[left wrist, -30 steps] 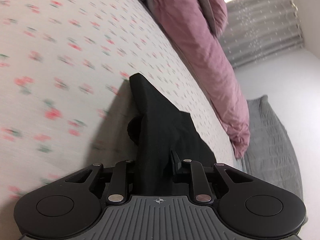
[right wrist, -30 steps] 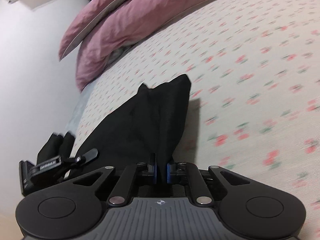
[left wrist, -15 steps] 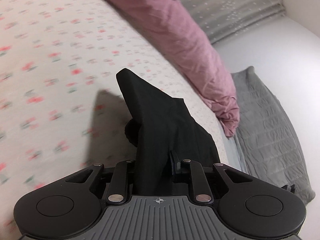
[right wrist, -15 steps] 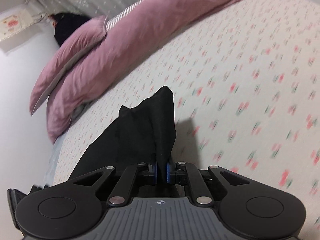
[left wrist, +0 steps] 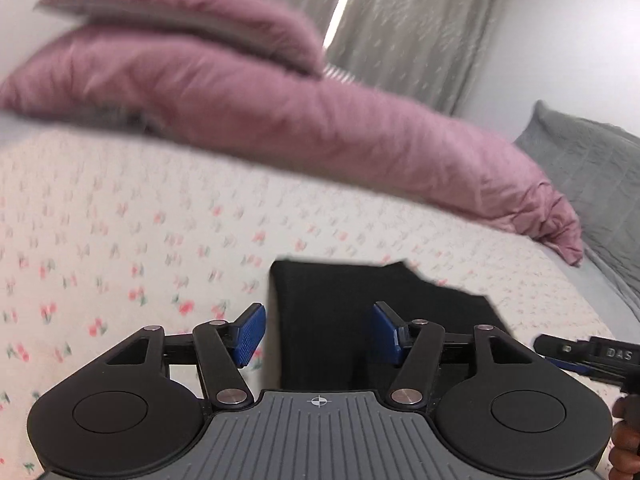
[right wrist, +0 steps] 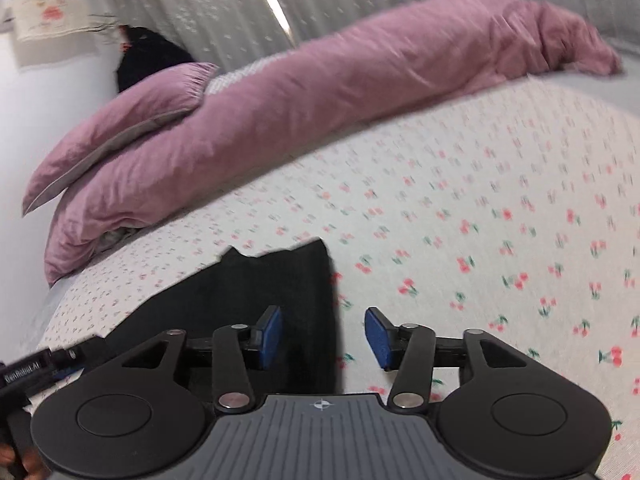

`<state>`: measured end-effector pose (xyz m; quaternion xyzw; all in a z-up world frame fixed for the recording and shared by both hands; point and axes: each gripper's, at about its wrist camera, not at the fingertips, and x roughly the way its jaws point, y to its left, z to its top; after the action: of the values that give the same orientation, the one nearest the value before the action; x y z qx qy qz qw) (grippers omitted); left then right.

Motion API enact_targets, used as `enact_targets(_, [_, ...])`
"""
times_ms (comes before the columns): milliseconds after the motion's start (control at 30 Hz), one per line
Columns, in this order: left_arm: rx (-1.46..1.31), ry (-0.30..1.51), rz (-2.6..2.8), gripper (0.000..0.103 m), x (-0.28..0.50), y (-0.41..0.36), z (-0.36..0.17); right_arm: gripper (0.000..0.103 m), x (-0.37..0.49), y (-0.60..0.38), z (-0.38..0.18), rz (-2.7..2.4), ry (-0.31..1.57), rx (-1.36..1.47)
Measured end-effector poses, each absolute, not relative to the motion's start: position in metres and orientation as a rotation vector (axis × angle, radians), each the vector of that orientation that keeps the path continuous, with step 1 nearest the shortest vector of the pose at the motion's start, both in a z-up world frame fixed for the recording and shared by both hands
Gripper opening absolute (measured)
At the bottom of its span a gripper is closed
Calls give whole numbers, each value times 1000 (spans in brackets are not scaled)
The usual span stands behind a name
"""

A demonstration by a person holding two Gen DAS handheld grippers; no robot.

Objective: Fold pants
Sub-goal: 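Lay the folded trousers down and open both grippers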

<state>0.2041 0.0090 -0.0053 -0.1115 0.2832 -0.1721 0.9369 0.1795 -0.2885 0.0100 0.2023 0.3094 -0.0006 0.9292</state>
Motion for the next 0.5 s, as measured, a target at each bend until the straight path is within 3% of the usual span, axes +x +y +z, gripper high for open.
enact_targets(133, [-216,560,-475,59,192,-5,-10,56,179,-252,10,149,597,247])
enact_targets(333, [82,481,-520,60,170,-35,-34,55,174,-219,-17,231,636,55])
enact_targets(500, [172,483,-578,70,136,-21,-34,60,148,-231,-16,260,644,50])
